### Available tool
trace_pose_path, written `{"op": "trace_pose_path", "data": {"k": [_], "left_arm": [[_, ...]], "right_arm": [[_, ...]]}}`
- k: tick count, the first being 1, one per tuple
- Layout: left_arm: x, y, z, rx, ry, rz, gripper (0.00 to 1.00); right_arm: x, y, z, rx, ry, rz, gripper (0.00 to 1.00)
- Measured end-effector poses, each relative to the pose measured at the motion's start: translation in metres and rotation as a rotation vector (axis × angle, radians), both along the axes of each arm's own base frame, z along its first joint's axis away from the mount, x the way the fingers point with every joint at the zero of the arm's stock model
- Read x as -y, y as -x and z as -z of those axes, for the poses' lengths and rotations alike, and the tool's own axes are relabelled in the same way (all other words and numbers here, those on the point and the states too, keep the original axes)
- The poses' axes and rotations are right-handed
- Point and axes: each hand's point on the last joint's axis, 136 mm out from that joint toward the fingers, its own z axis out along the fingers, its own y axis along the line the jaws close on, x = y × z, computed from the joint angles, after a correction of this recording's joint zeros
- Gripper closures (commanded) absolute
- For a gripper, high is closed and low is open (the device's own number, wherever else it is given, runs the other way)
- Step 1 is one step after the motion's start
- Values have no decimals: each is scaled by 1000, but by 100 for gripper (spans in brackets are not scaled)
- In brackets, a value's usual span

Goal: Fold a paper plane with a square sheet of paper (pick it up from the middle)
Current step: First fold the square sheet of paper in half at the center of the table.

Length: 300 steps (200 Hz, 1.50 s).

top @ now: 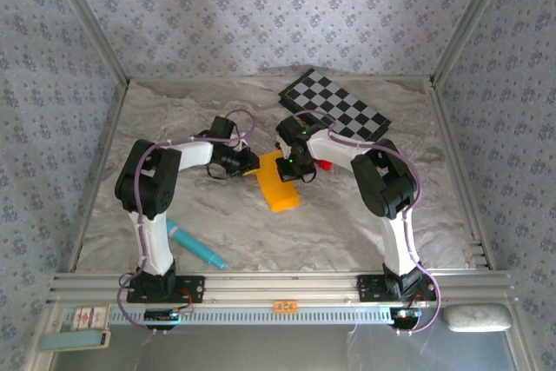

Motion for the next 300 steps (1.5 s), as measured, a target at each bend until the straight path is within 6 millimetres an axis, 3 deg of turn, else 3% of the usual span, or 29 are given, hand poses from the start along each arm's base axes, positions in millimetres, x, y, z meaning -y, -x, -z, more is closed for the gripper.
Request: {"op": "trace_pose_path", "data": {"k": [40,74,98,119,138,167,212,234,270,300], "left_arm": [[-19,-8,-15,42,-3,-26,81],[6,-5,-41,109,71,8,81],[23,2,-32,86,83,36,82],[25,0,-16,48,67,30,82],[20,-6,-3,24,36,6,82],[9,-21,-3,30,4,-30,82],[-27,-39,-2,29,-33,-104,82],[-32,-42,-5,33,-29,-117,82],[-34,-30,-27,55,18,-147,82],[-9,-11,-45,58,88,-135,83]], "right_arm": [[1,0,0,-2,-2,-3,92],[1,0,0,-6,-3,-3,92],[1,0,0,-6,-4,-3,92],[1,0,0,-6,-4,-3,92],[1,0,0,-6,-4,-3,92],[1,0,1,-6,-3,-3,92],[1,0,0,-8,-1,-3,92],[1,0,0,-11,1,-3,92],[0,-1,-1,-18,6,-2,92],[0,-2,-1,-24,7,10,92]]}}
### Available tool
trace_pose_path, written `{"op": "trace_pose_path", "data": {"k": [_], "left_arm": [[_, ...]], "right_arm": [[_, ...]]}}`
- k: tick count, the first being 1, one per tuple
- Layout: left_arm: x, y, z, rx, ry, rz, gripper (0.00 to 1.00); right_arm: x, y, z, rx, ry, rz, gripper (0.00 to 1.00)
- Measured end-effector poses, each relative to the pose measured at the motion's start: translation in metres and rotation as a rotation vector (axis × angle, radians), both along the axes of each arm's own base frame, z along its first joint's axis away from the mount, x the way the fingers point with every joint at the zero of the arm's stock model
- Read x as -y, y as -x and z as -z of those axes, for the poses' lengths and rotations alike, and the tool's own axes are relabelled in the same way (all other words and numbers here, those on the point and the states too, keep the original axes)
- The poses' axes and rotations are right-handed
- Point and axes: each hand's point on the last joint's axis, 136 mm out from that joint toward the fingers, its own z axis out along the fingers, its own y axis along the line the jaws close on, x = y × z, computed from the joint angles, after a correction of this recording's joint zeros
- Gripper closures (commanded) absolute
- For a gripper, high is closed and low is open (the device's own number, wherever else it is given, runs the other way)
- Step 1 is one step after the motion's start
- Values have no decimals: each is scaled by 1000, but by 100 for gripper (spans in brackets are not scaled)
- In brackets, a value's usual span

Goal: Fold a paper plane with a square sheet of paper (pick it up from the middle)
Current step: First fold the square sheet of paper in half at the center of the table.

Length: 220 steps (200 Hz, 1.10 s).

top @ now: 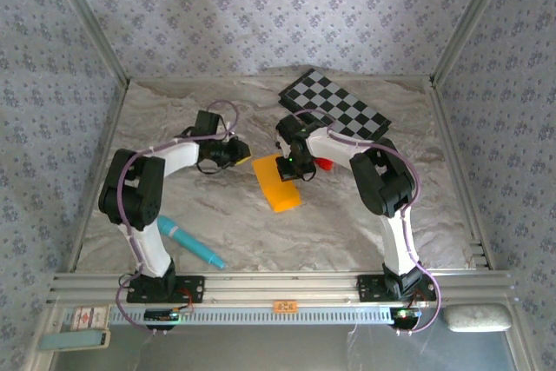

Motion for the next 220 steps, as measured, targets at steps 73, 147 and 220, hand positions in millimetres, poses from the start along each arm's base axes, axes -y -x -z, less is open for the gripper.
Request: {"op": "trace_pose_path", "data": {"k": [73,147,220], "left_arm": [[50,70,33,-167,40,58,87],[53,93,47,-208,16,77,88],[43,97,13,-138,-9,72,88]], "right_arm": [[0,1,2,-13,-9,53,92],[1,1,3,-11,-23,111,93],[1,1,3,-6,-33,142,93]]}}
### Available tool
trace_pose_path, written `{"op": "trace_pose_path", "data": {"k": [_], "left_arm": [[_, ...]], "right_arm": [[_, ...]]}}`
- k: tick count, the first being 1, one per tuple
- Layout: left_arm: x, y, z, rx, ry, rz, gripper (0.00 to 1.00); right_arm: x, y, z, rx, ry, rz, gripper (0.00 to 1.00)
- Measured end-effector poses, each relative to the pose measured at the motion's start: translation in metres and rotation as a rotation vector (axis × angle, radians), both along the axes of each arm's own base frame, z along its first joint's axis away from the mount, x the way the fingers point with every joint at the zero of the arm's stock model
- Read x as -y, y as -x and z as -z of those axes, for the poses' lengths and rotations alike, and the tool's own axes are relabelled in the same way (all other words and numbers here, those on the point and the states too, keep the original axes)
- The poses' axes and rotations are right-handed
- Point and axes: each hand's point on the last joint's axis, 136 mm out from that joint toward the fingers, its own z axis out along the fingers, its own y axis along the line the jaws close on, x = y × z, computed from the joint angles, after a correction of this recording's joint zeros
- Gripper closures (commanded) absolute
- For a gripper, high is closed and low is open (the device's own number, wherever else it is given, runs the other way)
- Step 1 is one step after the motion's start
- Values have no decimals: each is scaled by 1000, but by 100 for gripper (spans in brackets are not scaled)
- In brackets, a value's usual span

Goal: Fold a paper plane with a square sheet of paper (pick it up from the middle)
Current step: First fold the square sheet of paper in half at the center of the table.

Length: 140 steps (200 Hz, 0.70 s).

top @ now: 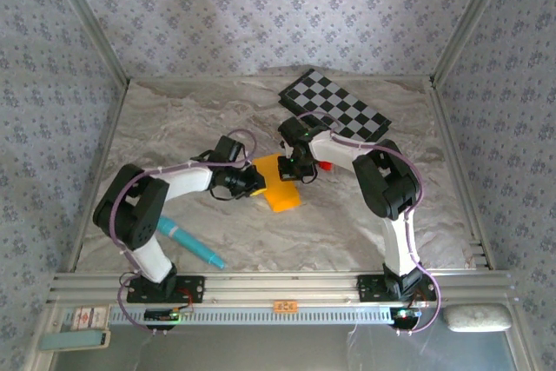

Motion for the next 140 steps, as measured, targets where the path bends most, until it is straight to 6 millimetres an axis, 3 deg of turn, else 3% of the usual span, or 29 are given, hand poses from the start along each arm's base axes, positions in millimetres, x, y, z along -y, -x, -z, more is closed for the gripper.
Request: {"op": "trace_pose_path", "data": {"k": [26,50,87,140], "left_arm": [[17,-2,-12,36,41,12,88],[26,1,-1,11,47,16,88],[25,8,26,-67,11,0,89],[18,15,36,-68,-6,8,89]], "right_arm": [[0,0,0,1,-4,9,93],[0,0,1,-2,-7,21,93],[0,0,1,-2,-9,26,93],[1,1,2,-7,-7,30,93]]}}
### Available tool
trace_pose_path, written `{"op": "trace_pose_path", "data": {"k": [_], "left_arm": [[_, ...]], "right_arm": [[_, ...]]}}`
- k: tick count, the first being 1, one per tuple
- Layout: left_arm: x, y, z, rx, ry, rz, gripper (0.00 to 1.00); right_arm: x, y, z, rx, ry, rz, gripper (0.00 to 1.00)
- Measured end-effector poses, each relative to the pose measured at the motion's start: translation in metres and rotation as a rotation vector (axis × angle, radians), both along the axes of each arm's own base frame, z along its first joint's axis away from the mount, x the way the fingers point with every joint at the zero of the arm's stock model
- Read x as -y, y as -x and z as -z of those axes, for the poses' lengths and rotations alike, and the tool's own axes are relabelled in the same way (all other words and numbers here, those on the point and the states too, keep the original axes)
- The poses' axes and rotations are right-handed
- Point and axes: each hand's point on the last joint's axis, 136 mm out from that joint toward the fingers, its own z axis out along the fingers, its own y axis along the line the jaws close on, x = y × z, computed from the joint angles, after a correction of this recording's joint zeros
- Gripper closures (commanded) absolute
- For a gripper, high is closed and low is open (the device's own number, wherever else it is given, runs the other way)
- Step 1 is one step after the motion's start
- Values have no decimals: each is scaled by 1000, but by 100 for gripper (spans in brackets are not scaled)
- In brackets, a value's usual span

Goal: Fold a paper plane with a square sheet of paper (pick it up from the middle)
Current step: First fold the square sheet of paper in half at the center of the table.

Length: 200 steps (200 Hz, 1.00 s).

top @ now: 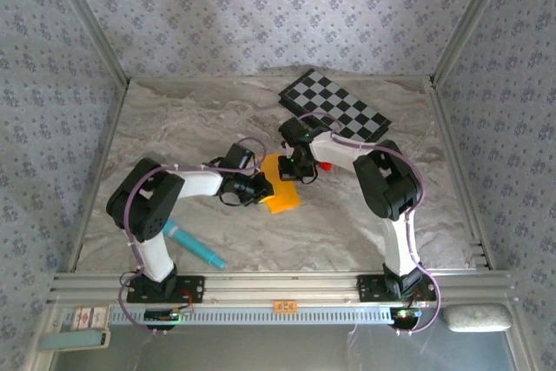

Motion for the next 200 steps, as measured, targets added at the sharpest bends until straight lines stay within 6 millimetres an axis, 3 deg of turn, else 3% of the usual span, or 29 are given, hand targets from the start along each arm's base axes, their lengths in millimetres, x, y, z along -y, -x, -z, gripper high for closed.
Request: {"op": "trace_pose_path", "data": {"k": [30,70,105,130,157,200], "left_arm": [[-11,7,2,18,-9,7,90],[-41,10,-7,14,-36,-49,89],[-25,-1,-38,89,40,-45,88],[-5,-6,-48,104,84,-15,88],[7,-2,-34,69,78,16,88],[-1,9,-8,-6,19,23,89]], "right_arm": [[1,1,2,-7,-1,7,93],[2,1,1,-8,-20,39,93],[1,0,0,-25,-59,115,93],[1,0,0,-37,-73,160,93],[2,1,1,-49,-78,186,93],[2,0,1,-52,-79,195,93]]}}
